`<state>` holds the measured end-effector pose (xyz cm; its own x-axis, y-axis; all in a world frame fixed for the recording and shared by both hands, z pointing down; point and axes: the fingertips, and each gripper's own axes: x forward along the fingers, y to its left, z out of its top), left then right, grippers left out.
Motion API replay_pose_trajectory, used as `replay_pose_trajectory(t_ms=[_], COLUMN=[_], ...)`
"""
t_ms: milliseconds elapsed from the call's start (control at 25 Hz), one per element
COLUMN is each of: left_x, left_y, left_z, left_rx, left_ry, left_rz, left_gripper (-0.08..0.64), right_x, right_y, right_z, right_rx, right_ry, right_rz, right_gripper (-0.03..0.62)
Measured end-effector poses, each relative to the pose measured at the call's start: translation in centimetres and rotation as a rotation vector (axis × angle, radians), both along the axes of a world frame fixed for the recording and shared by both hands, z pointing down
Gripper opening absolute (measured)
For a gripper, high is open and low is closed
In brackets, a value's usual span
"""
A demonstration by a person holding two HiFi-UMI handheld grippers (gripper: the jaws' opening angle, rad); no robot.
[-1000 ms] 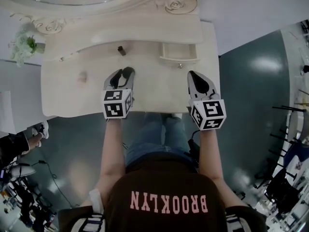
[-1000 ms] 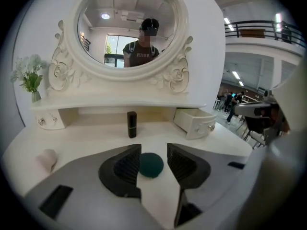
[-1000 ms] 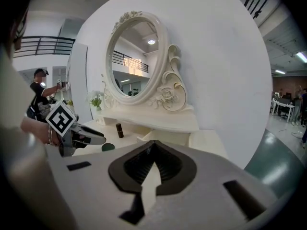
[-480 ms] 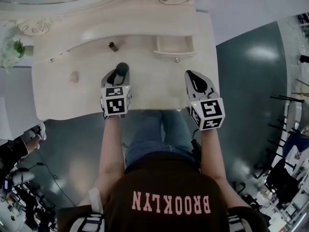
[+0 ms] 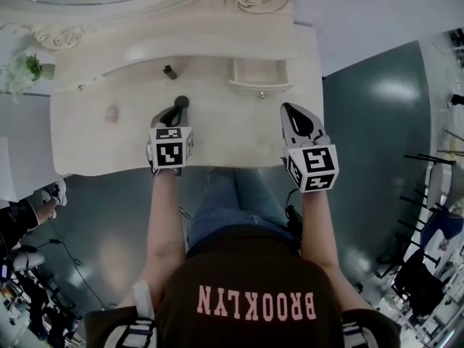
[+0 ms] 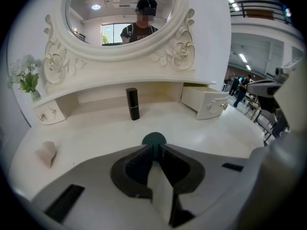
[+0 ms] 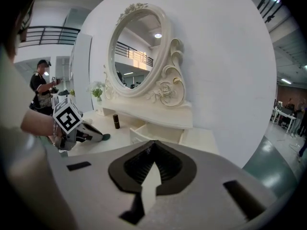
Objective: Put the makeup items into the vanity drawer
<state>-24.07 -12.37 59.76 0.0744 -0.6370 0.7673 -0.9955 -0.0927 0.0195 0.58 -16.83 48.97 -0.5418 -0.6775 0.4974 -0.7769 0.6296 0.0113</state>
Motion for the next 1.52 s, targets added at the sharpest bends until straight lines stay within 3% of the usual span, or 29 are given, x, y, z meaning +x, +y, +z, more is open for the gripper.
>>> replay_pose_trajectory(t_ms=[280, 800, 1040, 1520], left_x=[0.3, 0.3, 2.4, 10.7], left_y=[-0.4, -4.7, -6.5, -9.8], left_z=[-3.0, -13.0, -14.3, -13.5], left_rx=[0.049, 0.282, 0.311, 0.314], left_ry=[0.004, 0.000, 0.001, 0.018], left_rz=[-0.052, -0.094, -0.060, 0.108], left_gripper=[0.038, 0.038, 0.038, 0.038], right_x=[2.0, 2.8, 5.1, 12.5], right_y=[-2.1, -4.6, -5.1, -5.0], right_z=[-2.9, -9.6, -10.2, -9.1], right_rx=[0.037, 0.173, 0.191, 0.178], right_ry=[-0.060, -0.139, -0.144, -0.169], right_rz=[0.031, 0.027, 0.061, 0.203], right_gripper=[-0.008, -0.008, -0.008, -0.008])
